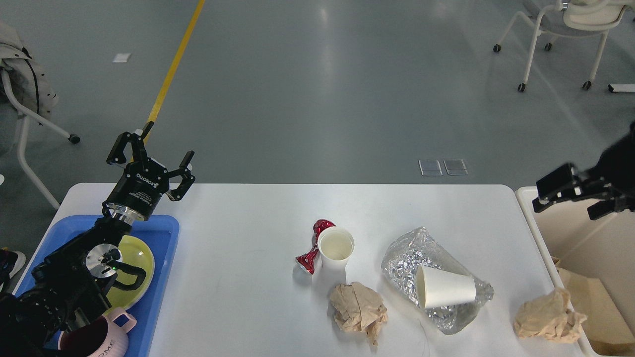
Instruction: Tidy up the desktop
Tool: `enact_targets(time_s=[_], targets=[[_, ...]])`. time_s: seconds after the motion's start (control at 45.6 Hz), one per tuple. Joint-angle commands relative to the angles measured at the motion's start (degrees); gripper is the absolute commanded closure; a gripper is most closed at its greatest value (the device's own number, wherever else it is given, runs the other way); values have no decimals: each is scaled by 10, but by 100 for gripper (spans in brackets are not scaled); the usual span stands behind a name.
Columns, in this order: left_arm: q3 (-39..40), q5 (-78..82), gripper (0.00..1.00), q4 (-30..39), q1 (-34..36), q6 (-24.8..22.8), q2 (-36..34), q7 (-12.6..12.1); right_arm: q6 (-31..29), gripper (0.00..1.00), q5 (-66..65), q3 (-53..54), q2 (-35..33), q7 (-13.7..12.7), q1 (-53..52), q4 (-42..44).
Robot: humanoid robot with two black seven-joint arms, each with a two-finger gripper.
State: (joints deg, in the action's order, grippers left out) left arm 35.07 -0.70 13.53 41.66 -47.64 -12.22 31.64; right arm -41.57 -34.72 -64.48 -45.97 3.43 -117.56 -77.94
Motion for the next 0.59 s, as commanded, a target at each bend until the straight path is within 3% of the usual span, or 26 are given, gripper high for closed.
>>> enact_targets(time_s=[0.0,0.11,0.219,0.373,0.57], targets=[[0,0,0,0,0,0,0,0,149,0,-1,-7,18,-9,165,12],[0,0,0,0,0,0,0,0,244,0,2,15,33,-8,271,59],[0,0,0,0,0,0,0,0,291,0,3,40,34,-4,359,100],[0,0,0,0,1,0,0,0,344,0,2,88,53,-4,462,119],[0,0,0,0,0,0,0,0,358,0,10,101,63,-3,487,126]])
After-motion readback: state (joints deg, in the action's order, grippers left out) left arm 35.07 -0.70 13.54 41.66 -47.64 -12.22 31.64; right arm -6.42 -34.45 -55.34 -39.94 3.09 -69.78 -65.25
